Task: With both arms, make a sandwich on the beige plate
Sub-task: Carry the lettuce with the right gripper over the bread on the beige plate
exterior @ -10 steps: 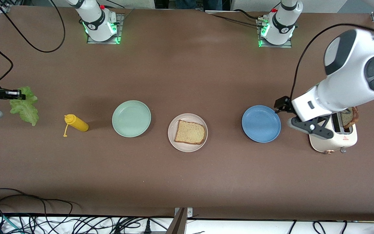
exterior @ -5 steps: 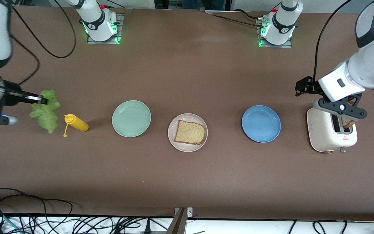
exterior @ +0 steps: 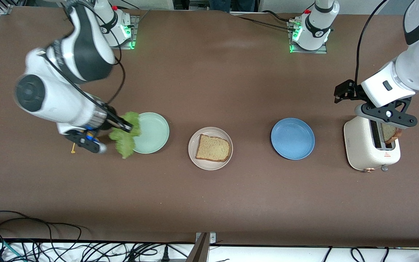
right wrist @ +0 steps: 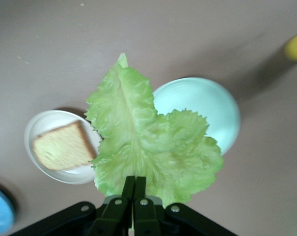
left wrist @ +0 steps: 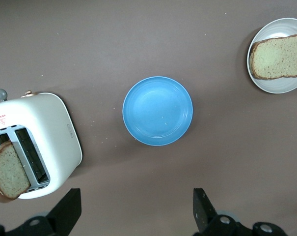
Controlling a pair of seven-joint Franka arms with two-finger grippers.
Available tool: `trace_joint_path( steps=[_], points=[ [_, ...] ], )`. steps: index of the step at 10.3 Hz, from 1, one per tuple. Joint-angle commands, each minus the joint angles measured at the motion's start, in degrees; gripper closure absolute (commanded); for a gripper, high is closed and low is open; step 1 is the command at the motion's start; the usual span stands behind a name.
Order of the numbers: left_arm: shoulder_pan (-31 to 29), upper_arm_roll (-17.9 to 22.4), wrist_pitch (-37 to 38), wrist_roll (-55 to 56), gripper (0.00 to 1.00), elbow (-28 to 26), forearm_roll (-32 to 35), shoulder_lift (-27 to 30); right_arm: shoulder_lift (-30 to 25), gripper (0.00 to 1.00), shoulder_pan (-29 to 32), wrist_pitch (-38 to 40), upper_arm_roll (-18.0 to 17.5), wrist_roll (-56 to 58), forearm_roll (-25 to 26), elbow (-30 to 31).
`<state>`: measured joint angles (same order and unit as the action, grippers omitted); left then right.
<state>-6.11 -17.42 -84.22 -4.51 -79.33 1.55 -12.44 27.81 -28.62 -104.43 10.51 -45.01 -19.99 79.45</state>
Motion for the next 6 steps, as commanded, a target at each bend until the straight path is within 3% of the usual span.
trace_joint_path(
  steps=[1,3,4,5,6],
  points=[
    [-0.9,-0.7,0.4,0.6,0.0,-1.1,1.7,1.5,6.2,1.0,1.0,-11.1,-6.9,-11.8,-2.9,-2.8],
    [0.4,0.9,-0.5,0.9,0.0,-3.7,1.1,4.0,10.1,1.0,1.0,-21.8,-12.9,-21.4,-2.9,-3.9],
    [0.4,1.4,-2.3,1.1,0.0,-7.6,0.4,7.2,11.8,1.0,0.9,-24.7,-15.1,-24.1,-2.9,-4.5],
    [0.0,1.7,-6.4,2.4,0.0,-11.6,-0.5,9.9,13.1,1.0,0.1,-27.4,-16.5,-25.6,-2.9,-4.9],
    [0.0,2.3,-7.3,5.9,0.0,-12.2,-1.1,10.2,14.4,1.0,-1.3,-29.4,-16.8,-27.0,-2.9,-4.9]
  ],
)
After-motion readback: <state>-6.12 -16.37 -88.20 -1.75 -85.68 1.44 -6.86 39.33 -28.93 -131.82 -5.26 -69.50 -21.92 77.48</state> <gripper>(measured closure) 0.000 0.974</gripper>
